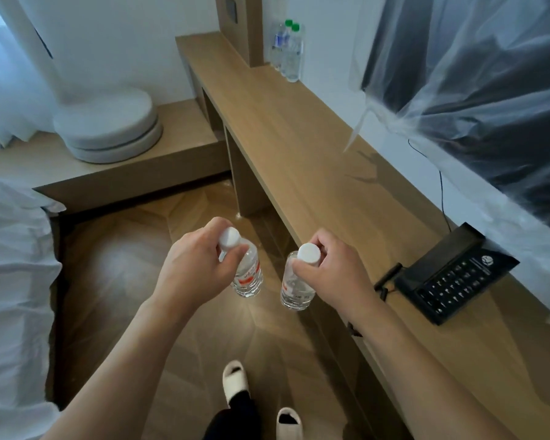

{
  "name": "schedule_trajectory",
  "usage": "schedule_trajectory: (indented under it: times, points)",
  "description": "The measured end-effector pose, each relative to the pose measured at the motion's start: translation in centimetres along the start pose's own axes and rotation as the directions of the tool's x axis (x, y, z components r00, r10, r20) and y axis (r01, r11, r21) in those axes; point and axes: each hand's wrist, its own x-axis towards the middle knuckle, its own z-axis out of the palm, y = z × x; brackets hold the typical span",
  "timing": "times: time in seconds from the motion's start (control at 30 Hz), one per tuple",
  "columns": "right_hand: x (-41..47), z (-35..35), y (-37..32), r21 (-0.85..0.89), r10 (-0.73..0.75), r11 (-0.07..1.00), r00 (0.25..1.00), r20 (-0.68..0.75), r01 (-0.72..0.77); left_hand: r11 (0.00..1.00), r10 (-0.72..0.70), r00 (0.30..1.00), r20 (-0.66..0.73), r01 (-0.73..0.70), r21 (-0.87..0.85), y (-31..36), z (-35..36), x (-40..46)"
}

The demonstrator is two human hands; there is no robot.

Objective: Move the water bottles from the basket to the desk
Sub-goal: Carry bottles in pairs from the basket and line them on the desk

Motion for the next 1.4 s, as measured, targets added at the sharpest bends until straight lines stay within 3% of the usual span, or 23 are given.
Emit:
schedule_trajectory:
  times: [0.43,0.77,1.1,1.4]
  points:
    - [18.2,7.6,-7.9,-0.06,0.055,0.997,0.998,0.009,-0.054,0.997,0.07,0.996,0.049,-0.069,-0.03,-12.3,-2.0,17.9]
    - [31.5,13.1,-13.8,-0.015,0.068,0.998,0.998,-0.003,-0.068,0.998,0.054,0.998,0.042,-0.053,-0.03,-21.1,-4.3,30.6]
    - [49.3,18.9,-17.7,0.024,0.1,0.995,0.995,0.028,-0.101,0.999,0.038,0.99,0.138,-0.041,0.019,-29.9,-4.7,46.7]
    - [64.1,21.8,-23.2,0.094,0.146,0.985,0.989,-0.013,-0.144,0.996,0.093,0.992,0.09,-0.091,-0.026,-36.7,-6.6,62.5]
